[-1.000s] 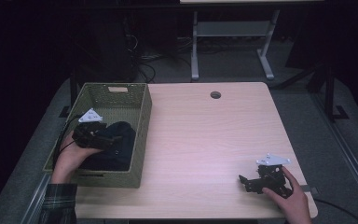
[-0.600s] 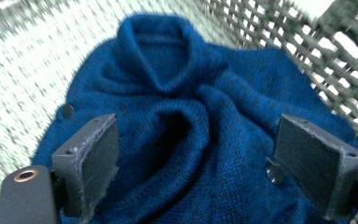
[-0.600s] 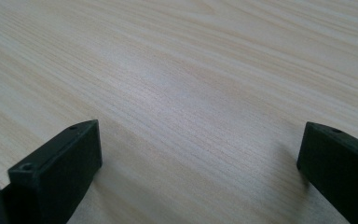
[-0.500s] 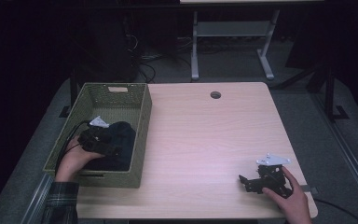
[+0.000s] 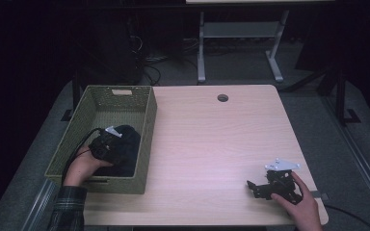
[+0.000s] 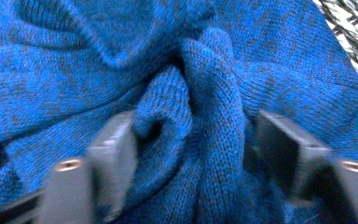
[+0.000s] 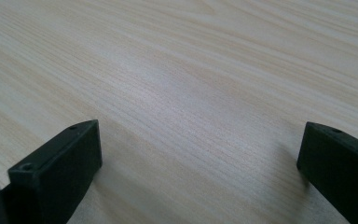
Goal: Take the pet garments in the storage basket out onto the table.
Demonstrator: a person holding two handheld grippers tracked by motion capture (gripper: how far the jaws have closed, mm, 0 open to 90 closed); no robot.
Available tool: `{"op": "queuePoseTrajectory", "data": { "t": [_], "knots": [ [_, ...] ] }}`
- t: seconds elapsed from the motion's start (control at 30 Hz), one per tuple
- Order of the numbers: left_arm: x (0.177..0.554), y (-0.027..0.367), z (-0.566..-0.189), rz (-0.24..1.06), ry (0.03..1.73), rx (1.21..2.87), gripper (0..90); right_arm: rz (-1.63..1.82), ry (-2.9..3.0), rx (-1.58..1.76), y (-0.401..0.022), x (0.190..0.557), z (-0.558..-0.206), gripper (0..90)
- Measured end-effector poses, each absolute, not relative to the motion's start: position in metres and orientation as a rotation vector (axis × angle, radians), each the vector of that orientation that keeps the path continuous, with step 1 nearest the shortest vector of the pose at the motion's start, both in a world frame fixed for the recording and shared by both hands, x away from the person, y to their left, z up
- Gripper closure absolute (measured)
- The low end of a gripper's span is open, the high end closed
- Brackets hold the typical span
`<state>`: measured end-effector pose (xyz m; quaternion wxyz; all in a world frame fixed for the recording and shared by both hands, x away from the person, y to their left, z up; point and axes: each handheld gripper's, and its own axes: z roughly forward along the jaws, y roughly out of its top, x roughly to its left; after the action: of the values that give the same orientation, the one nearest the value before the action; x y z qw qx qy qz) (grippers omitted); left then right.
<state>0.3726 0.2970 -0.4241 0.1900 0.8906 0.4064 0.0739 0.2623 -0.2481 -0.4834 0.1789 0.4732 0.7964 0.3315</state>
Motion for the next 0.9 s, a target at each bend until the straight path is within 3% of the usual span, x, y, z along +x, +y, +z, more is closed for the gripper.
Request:
{"op": "queuePoseTrajectory", "data": {
  "t": [0.13,0.27,0.9],
  "knots": [
    [0.374,0.299,-0.421,0.206,1.179,2.498,52.3,0.938,2.252,1.337,-0.248,0.262,-0.483,0.0],
    [0.375,0.303,-0.417,0.194,1.209,2.466,60.1,0.937,2.252,1.337,-0.248,0.262,-0.483,0.0],
    [0.364,0.328,-0.375,0.327,1.174,2.119,62.6,0.937,2.252,1.338,-0.248,0.262,-0.483,0.0]
  ]
}}
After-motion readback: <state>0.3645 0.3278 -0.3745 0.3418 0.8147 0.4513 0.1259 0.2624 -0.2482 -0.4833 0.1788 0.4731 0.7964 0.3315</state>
